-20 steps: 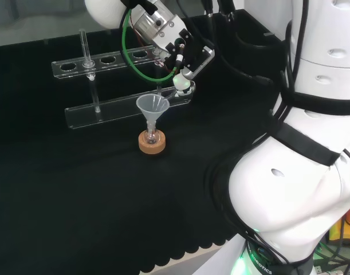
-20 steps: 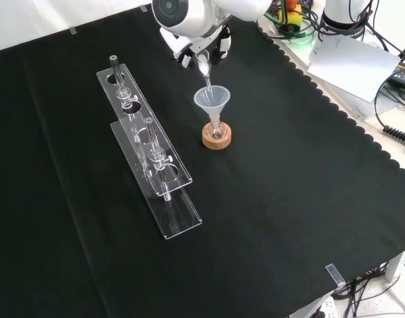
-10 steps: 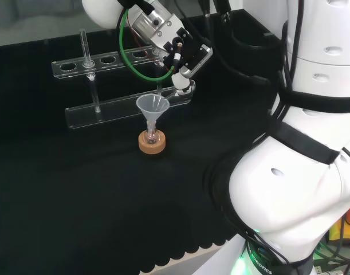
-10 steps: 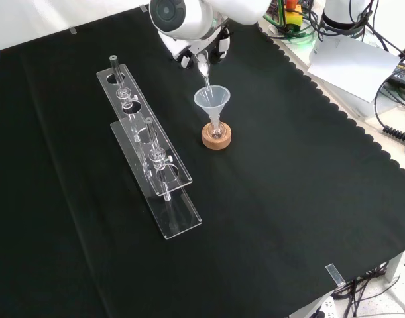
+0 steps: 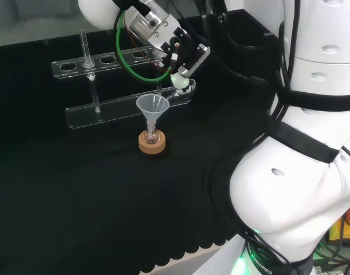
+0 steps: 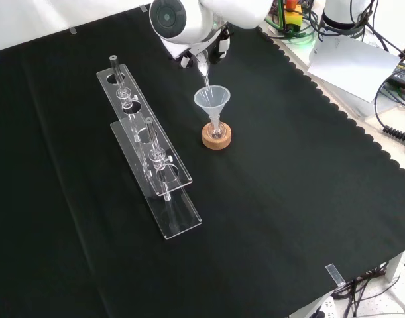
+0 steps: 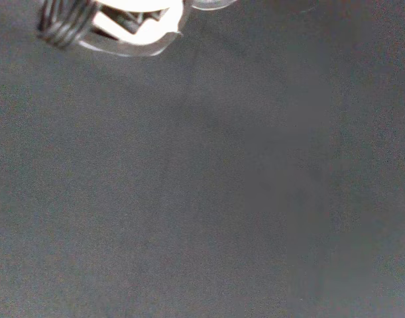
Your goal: Pour all the NaCl from the weighing funnel into the round-bottom flask.
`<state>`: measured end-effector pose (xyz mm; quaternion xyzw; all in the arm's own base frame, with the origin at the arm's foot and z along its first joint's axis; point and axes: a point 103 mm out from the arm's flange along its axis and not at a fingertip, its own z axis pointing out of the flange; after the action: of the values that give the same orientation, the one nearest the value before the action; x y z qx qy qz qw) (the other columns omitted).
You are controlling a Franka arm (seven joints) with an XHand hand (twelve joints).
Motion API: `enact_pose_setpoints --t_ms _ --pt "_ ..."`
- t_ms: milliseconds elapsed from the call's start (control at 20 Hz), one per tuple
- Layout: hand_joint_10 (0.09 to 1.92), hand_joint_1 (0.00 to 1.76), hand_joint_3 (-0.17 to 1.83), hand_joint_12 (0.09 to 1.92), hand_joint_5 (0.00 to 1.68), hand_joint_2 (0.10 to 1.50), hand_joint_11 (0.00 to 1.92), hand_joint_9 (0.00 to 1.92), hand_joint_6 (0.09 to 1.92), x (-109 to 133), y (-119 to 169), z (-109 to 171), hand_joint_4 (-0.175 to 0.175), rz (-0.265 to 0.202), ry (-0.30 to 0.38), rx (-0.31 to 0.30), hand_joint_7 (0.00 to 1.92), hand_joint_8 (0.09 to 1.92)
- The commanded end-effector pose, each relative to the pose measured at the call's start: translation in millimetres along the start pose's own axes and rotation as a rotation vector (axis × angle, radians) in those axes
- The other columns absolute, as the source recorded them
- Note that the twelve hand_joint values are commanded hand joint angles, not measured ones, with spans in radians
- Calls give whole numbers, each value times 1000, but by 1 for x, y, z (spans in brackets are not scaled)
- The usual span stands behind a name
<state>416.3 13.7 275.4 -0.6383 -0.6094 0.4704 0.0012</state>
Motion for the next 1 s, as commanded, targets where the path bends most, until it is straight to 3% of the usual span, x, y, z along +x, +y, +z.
enact_pose_setpoints --t_ms 50,1000 --pt "402 1082 736 1133 1119 688 712 960 977 1 -1 -1 175 6 -19 6 657 646" --pt "407 1080 740 1139 1114 688 699 948 985 8 -4 -14 175 27 -89 18 638 649"
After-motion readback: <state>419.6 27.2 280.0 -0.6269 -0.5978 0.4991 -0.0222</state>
